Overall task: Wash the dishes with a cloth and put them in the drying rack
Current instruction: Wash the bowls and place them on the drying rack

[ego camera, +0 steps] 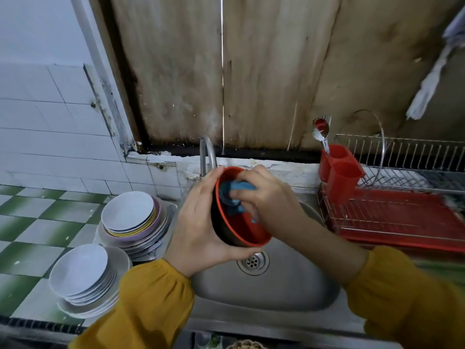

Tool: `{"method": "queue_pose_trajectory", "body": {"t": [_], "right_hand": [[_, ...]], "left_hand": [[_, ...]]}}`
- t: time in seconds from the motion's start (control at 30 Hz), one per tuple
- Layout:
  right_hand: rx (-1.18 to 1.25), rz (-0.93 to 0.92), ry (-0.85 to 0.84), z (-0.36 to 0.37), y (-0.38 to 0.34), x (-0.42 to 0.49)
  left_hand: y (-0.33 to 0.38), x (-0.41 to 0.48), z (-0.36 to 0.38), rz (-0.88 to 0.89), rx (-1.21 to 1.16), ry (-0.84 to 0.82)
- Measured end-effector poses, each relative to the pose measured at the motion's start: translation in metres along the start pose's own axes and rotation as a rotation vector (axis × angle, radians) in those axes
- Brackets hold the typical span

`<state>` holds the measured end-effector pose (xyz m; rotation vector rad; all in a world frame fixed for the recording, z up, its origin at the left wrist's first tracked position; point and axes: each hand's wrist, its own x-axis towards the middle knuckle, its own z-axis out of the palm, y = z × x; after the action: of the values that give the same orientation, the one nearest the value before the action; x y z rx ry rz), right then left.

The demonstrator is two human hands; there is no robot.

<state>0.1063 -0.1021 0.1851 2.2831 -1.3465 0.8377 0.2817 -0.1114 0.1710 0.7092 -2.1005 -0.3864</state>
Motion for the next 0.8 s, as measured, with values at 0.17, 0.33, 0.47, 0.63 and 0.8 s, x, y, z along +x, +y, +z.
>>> {"method": "queue_pose_trajectory", "body": {"t": [0.17, 0.33, 0.47, 0.63, 0.8], "right_hand": [[0.521, 0.192, 0.014, -0.009, -0.024, 0.000], [0.549, 0.662, 0.218, -0.022, -0.023, 0.006], [0.904, 0.943, 0.250, -0.023, -0.042, 0.011], [1.013, 1.145, 0.454, -0.025, -0.042, 0.017], [1.109, 0.953, 0.123, -0.031, -0.050, 0.012]], "left_hand": [[-0.005, 0.010, -0.005, -0.014, -0.121, -0.091], [-0.007, 0.018, -0.004, 0.017, -0.168, -0.114], [-0.005, 0.023, 0.002, -0.028, -0.217, -0.162], [-0.010, 0.022, 0.003, -0.036, -0.233, -0.192], [-0.013, 0.018, 0.002, -0.083, -0.332, -0.205]]}}
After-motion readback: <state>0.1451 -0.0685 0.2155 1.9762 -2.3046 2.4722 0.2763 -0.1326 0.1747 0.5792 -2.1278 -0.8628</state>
